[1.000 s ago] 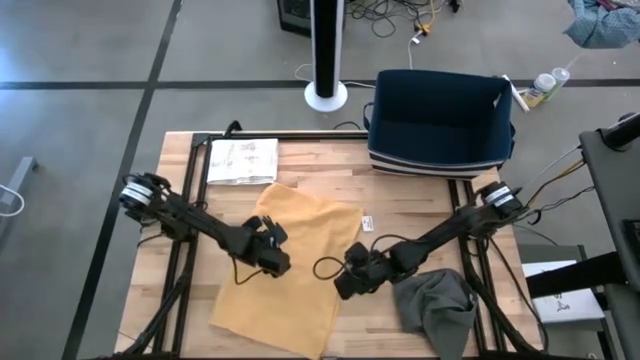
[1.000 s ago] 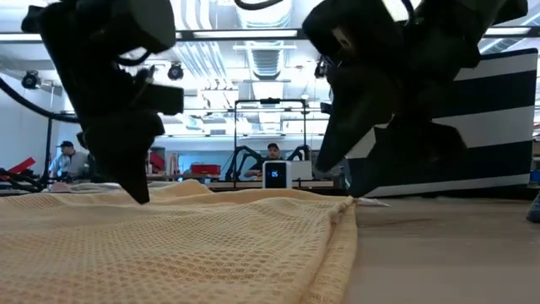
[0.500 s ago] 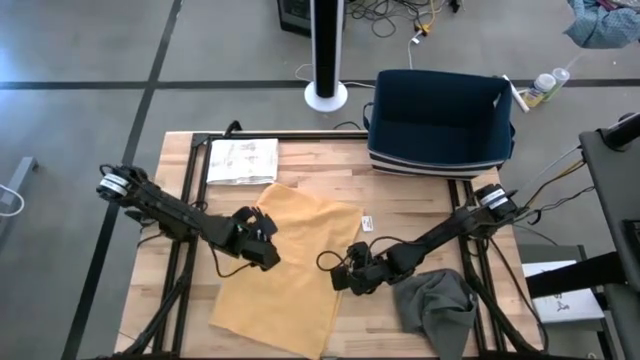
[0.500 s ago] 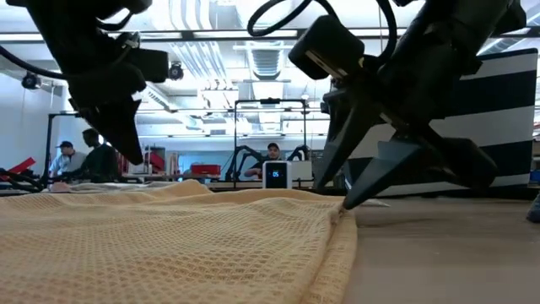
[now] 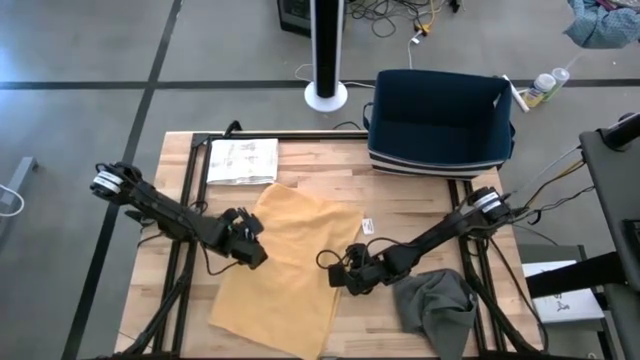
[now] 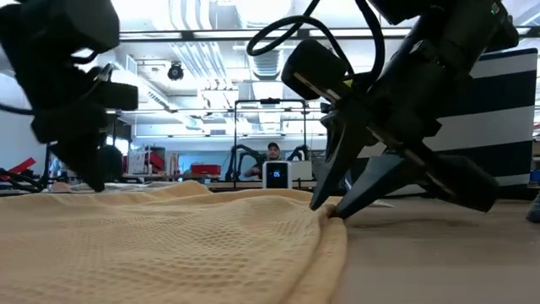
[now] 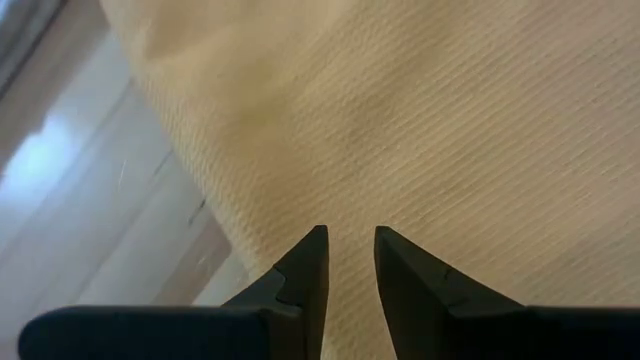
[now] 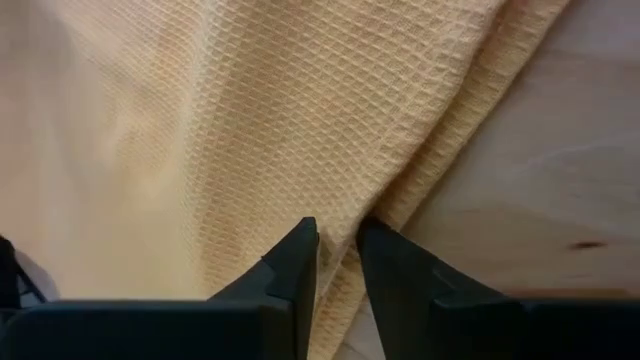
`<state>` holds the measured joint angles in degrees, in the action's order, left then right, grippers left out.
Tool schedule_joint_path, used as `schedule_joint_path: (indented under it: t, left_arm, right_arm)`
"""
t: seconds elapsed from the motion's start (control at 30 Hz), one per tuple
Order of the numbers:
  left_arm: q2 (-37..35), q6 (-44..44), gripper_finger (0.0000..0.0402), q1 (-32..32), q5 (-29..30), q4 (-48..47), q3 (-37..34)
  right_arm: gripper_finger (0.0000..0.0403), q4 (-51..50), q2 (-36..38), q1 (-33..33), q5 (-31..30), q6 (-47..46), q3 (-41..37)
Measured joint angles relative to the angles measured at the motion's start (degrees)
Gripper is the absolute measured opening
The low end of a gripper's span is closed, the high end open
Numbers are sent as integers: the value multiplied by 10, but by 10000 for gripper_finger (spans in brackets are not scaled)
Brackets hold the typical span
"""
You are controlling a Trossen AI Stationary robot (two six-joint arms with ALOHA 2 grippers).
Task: Fold towel
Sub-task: Fold the yellow towel
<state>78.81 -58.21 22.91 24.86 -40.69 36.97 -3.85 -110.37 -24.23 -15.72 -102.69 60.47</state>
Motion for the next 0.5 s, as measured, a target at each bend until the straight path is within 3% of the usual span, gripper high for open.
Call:
schedule_joint_path:
  t: [0.3, 0.5]
  left_arm:
    - [-1, -8, 76, 6, -1, 4, -17]
    - [-2, -14, 76, 17, -1, 5, -17]
  right_arm:
    - [29, -9, 3, 7, -9, 22, -1]
    - [6, -43, 7, 46, 19, 68, 0]
